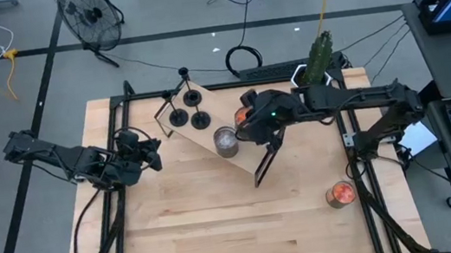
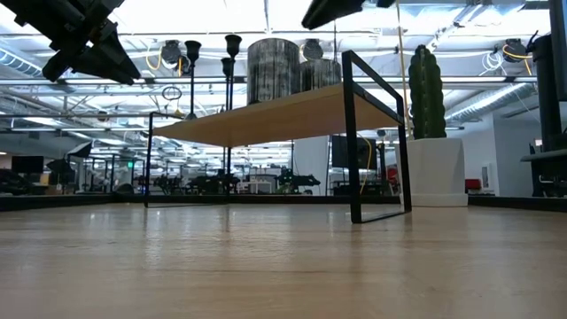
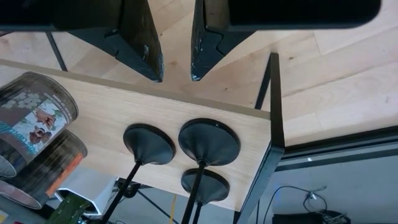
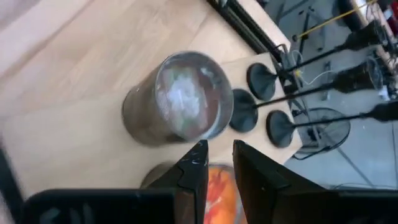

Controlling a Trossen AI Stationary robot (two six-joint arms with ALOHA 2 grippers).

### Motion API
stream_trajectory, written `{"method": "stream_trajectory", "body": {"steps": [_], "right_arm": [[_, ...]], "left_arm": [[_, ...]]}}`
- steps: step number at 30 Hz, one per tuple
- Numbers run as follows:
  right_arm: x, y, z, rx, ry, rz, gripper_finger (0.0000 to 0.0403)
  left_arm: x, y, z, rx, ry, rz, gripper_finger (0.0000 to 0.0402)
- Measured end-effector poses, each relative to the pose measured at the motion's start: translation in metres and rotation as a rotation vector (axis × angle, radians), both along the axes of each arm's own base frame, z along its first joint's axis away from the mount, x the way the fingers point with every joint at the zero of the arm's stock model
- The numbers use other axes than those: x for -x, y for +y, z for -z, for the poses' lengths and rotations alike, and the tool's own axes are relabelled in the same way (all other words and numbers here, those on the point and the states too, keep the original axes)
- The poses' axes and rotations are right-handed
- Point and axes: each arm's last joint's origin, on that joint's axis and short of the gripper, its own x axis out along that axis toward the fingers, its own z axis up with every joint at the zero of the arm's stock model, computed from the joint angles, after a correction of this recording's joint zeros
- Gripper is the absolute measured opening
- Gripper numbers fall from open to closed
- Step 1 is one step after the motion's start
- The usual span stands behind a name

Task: Pick & Place candle stick holders
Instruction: Put the orange scented candle on the shelf

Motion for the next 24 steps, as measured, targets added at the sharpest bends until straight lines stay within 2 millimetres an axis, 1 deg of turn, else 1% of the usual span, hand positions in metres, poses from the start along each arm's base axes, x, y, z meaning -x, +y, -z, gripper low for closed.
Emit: {"method": "stream_trajectory", "body": {"steps": [5,8,12,16,21,24], "right_arm": [[0.015,0.003,-0.019,-0.035,-0.095,0.036,0.007],[0.028,0.001,-0.028,-0.056,-0.124,0.132,0.007],[0.05,0.0,-0.033,-0.086,-0.09,0.26,0.0062],[0.075,0.003,-0.032,-0.179,-0.011,0.353,0.0037],[0.098,0.012,-0.026,-0.277,0.119,0.469,0.0006],[0.108,0.018,-0.022,-0.321,0.191,0.539,0.0003]], "left_arm": [[0.0,0.0,0.0,-0.001,0.0,0.0,0.0088],[0.0,0.0,0.0,0.002,0.0,0.002,0.0088],[0.0,0.0,0.0,0.011,0.007,0.013,0.0088],[0.0,-0.001,0.0,-0.002,0.025,0.031,0.0088],[0.0,-0.001,0.0,-0.039,0.059,0.058,0.0088],[0.0,-0.001,0.0,-0.037,0.058,0.057,0.0088]]}}
